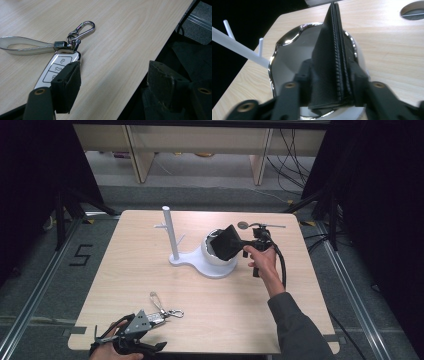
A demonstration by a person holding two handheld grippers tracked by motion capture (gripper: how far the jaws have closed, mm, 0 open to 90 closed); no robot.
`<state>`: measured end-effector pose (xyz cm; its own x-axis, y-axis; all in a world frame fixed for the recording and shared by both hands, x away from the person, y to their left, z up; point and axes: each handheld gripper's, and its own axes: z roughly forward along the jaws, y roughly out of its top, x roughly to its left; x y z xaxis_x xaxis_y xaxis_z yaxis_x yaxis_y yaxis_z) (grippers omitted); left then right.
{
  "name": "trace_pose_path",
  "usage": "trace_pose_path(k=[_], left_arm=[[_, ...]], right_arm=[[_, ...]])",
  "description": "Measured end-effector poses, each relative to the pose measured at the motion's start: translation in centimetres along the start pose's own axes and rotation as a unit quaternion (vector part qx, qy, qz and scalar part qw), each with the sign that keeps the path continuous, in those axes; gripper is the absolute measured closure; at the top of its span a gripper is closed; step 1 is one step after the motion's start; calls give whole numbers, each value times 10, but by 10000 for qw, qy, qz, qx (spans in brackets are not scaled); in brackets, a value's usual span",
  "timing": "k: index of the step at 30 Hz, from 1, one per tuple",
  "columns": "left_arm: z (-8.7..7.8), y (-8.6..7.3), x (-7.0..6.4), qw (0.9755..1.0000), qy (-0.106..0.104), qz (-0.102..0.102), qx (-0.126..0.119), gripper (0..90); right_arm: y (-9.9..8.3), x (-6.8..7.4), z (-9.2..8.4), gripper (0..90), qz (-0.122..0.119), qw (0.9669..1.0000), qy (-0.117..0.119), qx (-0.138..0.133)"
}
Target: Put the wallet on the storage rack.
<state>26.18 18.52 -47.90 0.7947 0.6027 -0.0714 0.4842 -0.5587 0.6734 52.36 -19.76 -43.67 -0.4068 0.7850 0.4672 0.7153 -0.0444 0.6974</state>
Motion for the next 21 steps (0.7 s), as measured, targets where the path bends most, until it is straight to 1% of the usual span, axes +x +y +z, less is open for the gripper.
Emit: trace_pose_path(k=[1, 2, 3, 4, 5, 6, 7, 8, 9, 10, 11, 12, 13, 14, 15, 16, 17, 18, 19, 20, 21], left_arm=[[0, 0, 0, 10000, 12, -16, -10, 270], [-1, 1, 1, 10000, 56, 67, 24, 270], [-1, 1, 1, 10000, 56, 67, 24, 270], [-1, 1, 1, 10000, 8, 37, -14, 270], [-1, 1, 1, 10000, 8, 37, -14, 269], [-1, 1, 1, 10000, 63, 21, -35, 270], [-1, 1, 1, 10000, 63, 21, -35, 270], [-3, 1, 2, 9999, 99, 18, -37, 270], [-3, 2, 3, 9999, 110, 23, -54, 269], [-3, 2, 3, 9999, 110, 23, -54, 269], [-3, 2, 4, 9999, 122, -20, -55, 269], [-2, 2, 6, 9999, 149, -29, -49, 269], [-3, 3, 8, 9998, 179, 17, -31, 269], [-3, 3, 8, 9998, 179, 17, -31, 269], [-3, 3, 7, 9998, 166, -34, -70, 269], [-4, 4, 8, 9998, 188, 23, -77, 269], [-4, 4, 8, 9998, 188, 23, -77, 269], [-5, 5, 9, 9997, 226, 13, -66, 269], [-5, 7, 10, 9997, 243, 14, -85, 269], [-5, 7, 10, 9997, 243, 14, -85, 267], [-5, 9, 12, 9996, 249, 19, -113, 267]], right_arm=[[0, 0, 0, 589, 0, 10000, 0, 0], [2, 0, -9, 558, -5, 10000, -38, -14], [2, 0, -9, 558, -5, 10000, -38, -14], [3, -3, -20, 530, -98, 9999, -58, -75], [3, -3, -20, 530, -98, 9999, -58, -75], [3, -4, -28, 474, -14, 9999, -96, -100], [3, -4, -28, 474, -14, 9999, -96, -100], [1, -7, -37, 446, 38, 9998, -63, -176], [0, -7, -43, 442, 12, 9997, -82, -212], [-3, -6, -48, 440, 80, 9998, -62, -194], [-3, -6, -48, 440, 80, 9998, -62, -194], [-9, -8, -58, 423, -13, 9997, -86, -211], [-11, -7, -62, 414, -46, 9997, -113, -194], [-16, -6, -69, 408, -235, 9994, -189, -181], [-19, -6, -72, 401, -286, 9992, -163, -206], [-24, -4, -78, 393, -360, 9990, -194, -196], [-24, -4, -78, 393, -360, 9990, -194, -196], [-36, -1, -88, 384, -526, 9982, -229, -166], [-42, 1, -92, 382, -571, 9980, -213, -142], [-42, 1, -92, 382, -571, 9980, -213, -142], [-48, 5, -95, 378, -492, 9986, -195, -90]])
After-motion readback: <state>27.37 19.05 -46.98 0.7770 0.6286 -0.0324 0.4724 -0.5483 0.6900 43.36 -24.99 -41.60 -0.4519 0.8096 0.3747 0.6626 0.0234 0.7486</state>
